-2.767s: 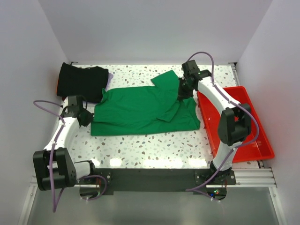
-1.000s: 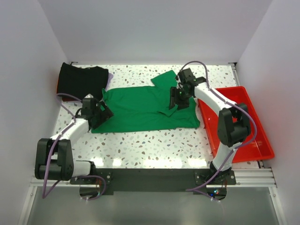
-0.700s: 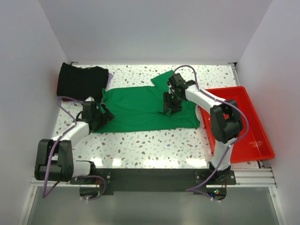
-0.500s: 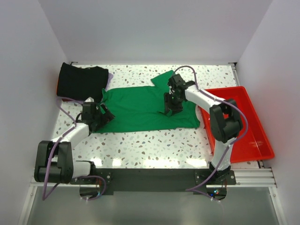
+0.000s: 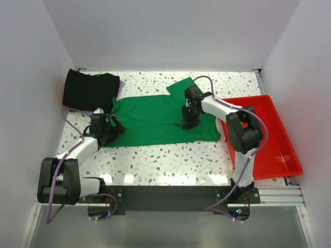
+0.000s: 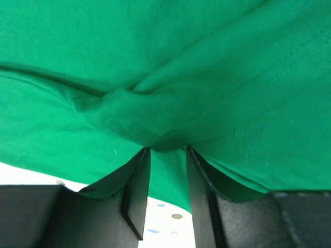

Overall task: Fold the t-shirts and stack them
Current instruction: Fold the tshirt

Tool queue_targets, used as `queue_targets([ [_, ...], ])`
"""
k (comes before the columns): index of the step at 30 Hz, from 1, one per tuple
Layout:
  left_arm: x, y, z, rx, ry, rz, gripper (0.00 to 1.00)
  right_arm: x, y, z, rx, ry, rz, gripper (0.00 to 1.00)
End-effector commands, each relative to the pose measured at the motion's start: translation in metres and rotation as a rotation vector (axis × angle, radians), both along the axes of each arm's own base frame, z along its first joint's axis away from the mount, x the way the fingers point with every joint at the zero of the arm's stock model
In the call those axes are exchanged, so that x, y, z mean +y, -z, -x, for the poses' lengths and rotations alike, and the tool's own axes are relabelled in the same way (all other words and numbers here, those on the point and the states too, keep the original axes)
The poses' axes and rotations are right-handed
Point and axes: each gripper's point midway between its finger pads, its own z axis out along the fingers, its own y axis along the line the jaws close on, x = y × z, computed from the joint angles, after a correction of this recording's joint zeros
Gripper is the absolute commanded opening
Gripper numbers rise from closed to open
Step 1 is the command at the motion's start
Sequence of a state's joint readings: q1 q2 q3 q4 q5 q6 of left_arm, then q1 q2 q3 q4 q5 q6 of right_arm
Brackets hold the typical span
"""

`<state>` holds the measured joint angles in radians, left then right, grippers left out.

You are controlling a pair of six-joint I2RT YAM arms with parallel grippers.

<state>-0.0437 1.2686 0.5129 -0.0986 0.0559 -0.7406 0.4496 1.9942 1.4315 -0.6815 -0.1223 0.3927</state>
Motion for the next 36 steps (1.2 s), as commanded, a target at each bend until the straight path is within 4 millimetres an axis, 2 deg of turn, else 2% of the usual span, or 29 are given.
queue_targets([
  [1,0.001,0.004,0.011,0.024,0.003,-0.006,0.96,0.003,0.002,-0.008,-0.023,0.012,-0.01,0.36],
  [5,0.001,0.004,0.013,0.024,0.002,-0.009,0.96,0.005,-0.002,-0.01,-0.036,0.011,-0.018,0.23],
  [7,0.002,0.004,0.014,0.024,0.004,-0.011,0.96,0.005,-0.003,-0.011,-0.042,0.01,-0.02,0.11],
  [10,0.002,0.005,0.015,0.028,0.005,-0.012,0.96,0.007,-0.014,-0.015,-0.066,0.012,-0.029,0.01],
  [15,0.001,0.007,0.018,0.033,0.007,-0.01,0.96,0.01,-0.031,-0.024,-0.1,0.002,-0.03,0.0],
  [21,0.001,0.008,0.02,0.036,0.01,-0.01,0.96,0.017,-0.042,-0.038,-0.128,-0.016,-0.026,0.0],
  [36,0.001,0.007,0.023,0.039,0.012,-0.012,0.96,0.042,-0.036,-0.071,-0.129,-0.072,-0.035,0.01],
])
